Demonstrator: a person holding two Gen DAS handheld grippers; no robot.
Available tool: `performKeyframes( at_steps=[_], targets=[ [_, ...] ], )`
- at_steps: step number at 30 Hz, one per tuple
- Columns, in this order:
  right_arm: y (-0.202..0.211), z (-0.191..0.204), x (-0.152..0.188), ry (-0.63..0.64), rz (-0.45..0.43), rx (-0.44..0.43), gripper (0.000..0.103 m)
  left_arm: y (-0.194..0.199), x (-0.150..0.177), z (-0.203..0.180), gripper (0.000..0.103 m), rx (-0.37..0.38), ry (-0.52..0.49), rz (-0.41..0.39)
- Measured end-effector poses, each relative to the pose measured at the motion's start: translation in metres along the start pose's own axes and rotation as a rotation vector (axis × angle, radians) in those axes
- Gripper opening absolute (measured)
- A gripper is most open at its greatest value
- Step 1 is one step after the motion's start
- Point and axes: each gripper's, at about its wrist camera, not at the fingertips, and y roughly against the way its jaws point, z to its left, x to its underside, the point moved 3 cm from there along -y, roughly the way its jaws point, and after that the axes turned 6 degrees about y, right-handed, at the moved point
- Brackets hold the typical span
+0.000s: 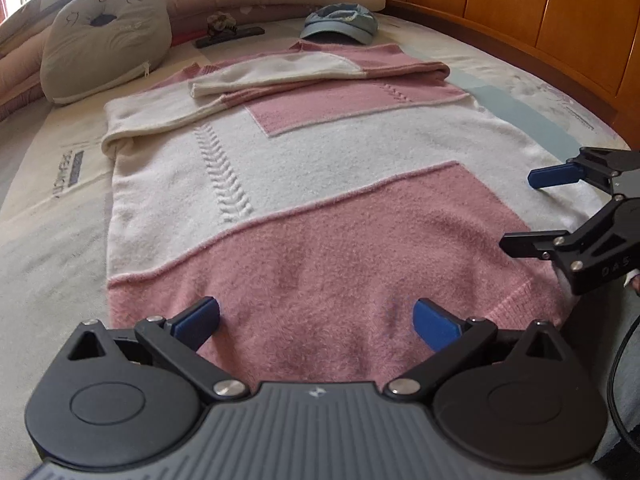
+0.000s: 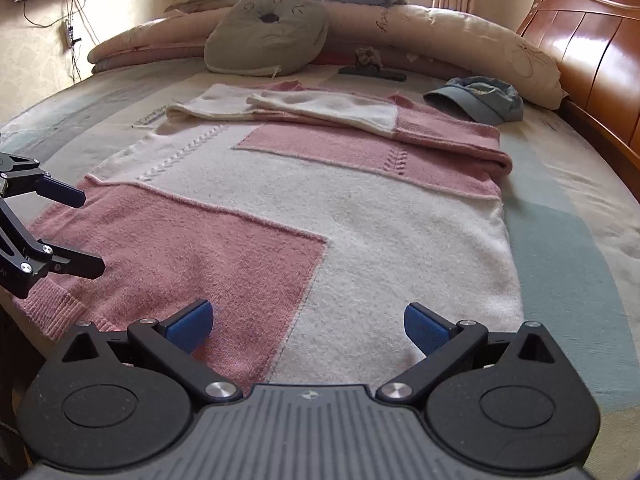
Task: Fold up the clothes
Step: 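Grasp the pink ribbed hem with the left tool while the right tool grasps it too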
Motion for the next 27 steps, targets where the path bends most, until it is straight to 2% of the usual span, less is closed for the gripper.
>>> performKeyframes(
  at_steps=[3, 6, 9, 15, 19, 21, 27],
  targets=[
    [-0.001, 0.001, 0.009, -0.008, 0.002, 0.011, 0.103, 0.001, 0.013, -0.002, 0.102, -0.017, -0.034, -0.013],
    [0.007, -0.003, 0.017, 0.017, 0.002, -0.008, 0.103, 0.009, 0.019, 0.004, 0.102, -0.010, -0.019, -0.011],
    [0.014, -0.005, 0.019, 0.040, 0.005, -0.025, 0.103, 0.016, 0.020, -0.001, 0.102, -0.012, -0.081, -0.009],
    [0.039, 0.010, 0.015, 0.277, -0.058, -0.123, 0.103, 0.024, 0.021, -0.025, 0.102, 0.029, -0.272, -0.021],
    [0.048, 0.030, 0.017, 0.478, -0.048, -0.193, 0.103, 0.026, 0.020, -0.049, 0.102, 0.060, -0.389, -0.039],
    [0.047, 0.038, 0.021, 0.554, -0.039, -0.190, 0.103, 0.026, 0.020, -0.061, 0.102, 0.066, -0.446, -0.051],
    [0.038, 0.052, 0.028, 0.668, -0.015, -0.125, 0.103, 0.022, 0.026, -0.088, 0.102, 0.072, -0.562, -0.062]
  ],
)
